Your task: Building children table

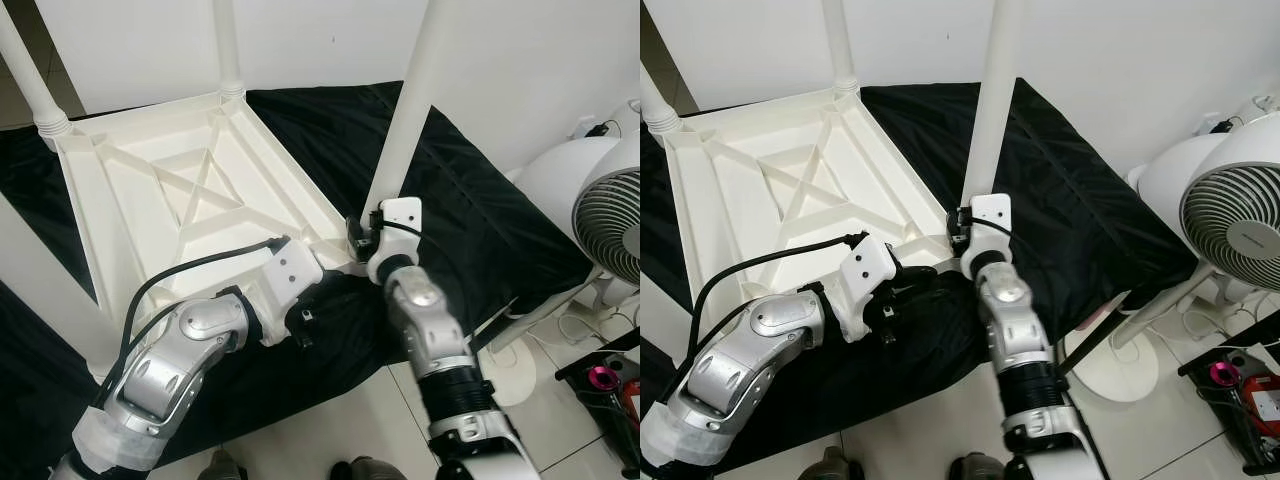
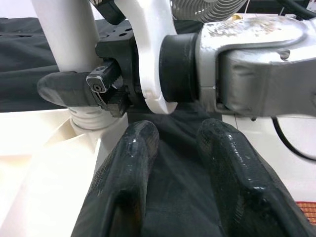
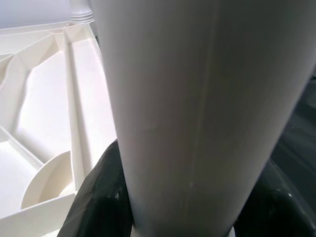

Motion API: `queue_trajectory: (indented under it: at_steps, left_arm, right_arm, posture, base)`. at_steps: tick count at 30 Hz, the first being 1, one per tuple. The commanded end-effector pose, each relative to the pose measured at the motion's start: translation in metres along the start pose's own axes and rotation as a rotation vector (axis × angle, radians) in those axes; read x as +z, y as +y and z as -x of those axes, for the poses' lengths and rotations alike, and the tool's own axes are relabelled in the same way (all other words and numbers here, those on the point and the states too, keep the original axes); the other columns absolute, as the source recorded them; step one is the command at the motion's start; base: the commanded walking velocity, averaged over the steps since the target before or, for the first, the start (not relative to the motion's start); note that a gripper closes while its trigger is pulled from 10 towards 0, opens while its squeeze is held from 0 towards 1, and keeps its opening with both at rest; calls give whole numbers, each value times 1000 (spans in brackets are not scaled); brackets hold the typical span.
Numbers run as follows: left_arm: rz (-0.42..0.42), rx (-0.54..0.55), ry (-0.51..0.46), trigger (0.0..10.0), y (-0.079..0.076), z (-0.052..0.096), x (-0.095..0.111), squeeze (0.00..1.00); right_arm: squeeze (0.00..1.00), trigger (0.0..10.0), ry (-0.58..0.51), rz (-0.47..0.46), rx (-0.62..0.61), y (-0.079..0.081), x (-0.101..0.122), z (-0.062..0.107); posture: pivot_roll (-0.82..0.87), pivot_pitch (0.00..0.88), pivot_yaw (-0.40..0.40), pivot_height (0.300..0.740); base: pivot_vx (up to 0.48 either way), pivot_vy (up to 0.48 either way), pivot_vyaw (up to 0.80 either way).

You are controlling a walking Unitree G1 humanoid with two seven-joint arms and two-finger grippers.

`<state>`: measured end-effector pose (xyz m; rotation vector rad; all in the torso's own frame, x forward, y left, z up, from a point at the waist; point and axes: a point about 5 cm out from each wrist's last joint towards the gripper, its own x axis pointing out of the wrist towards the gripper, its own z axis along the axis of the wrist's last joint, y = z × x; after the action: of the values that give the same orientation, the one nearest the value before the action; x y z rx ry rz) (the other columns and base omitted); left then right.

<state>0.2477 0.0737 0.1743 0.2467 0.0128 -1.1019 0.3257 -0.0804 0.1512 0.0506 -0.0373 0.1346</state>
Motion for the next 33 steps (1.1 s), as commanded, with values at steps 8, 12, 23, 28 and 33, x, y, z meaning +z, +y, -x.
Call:
queue_trajectory:
  at_steps: [8, 12, 23, 28, 33]
  left_arm:
    - [3, -19, 15, 10000, 2, 1, -3, 0]
    - [0, -15, 15, 10000, 3, 2, -3, 0]
    - [1, -20, 17, 10000, 0, 2, -5, 0]
    - [-4, -22, 19, 10000, 0, 2, -5, 0]
    - [-22, -2, 23, 10000, 11, 3, -4, 0]
  right_arm:
    - [0, 10000, -15, -16, -12, -3, 8, 5]
    - [1000, 10000, -23, -17, -17, -5, 9, 7]
    - [0, 10000, -26, -1, 134, -32, 19, 10]
    - [0, 10000, 21, 33, 279, -46, 12, 11]
    - [0, 10000, 52, 158, 490, -60, 3, 8]
  posture:
    - [-77, 61, -29, 740]
    - [-75, 57, -37, 740]
    - [-74, 50, -40, 740]
    - [-77, 45, -36, 740]
    - [-82, 36, -31, 740]
  base:
    - [0, 0, 0]
    - [0, 0, 0]
    - [0, 0, 0]
    - [0, 0, 0]
    - [0, 0, 0]
